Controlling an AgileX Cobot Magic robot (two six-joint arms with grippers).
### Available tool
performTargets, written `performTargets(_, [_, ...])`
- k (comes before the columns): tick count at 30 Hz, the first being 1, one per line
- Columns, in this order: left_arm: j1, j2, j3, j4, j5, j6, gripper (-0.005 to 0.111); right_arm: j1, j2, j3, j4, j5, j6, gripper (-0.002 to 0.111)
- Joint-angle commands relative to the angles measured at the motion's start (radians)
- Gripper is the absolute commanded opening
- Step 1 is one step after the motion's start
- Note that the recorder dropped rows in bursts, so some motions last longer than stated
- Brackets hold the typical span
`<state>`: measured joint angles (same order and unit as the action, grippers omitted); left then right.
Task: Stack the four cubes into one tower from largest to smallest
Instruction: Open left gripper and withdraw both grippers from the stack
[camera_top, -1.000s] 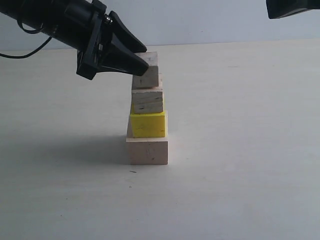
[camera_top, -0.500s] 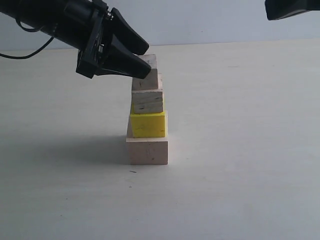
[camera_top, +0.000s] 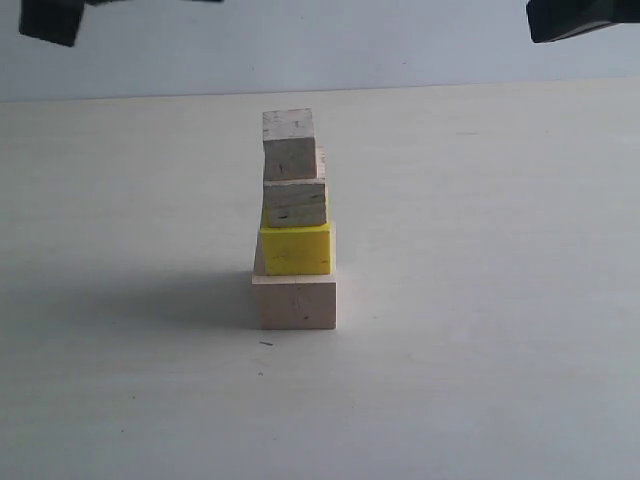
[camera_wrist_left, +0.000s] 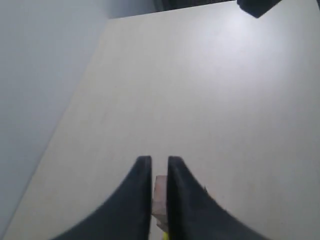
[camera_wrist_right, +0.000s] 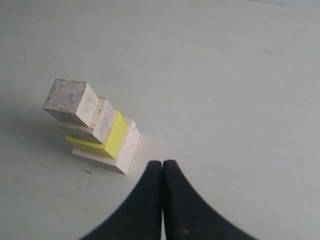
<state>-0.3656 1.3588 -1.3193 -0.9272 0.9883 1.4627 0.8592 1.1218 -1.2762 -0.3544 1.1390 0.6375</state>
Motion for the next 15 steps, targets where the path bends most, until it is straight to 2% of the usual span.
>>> performTargets(1, [-0.002, -0.089, 0.001, 0.041, -0.012, -0.078, 0.0, 0.001, -0.046, 0.004, -0.019, -0.112, -0.009, 0.0])
performTargets(4, [-0.002, -0.126, 0.026, 0.054, -0.012, -0.143, 0.0, 0.001, -0.121, 0.011, -0.032, -0.239, -0.038, 0.0])
performTargets(9, [-0.002, -0.201, 0.252, -0.009, -0.004, -0.162, 0.0, 0.001, -0.277, 0.183, -0.071, -0.436, -0.037, 0.0])
performTargets(15, [-0.002, -0.305, 0.522, -0.157, -0.129, -0.159, 0.0, 0.001, -0.392, 0.44, -0.074, -0.581, 0.008, 0.0])
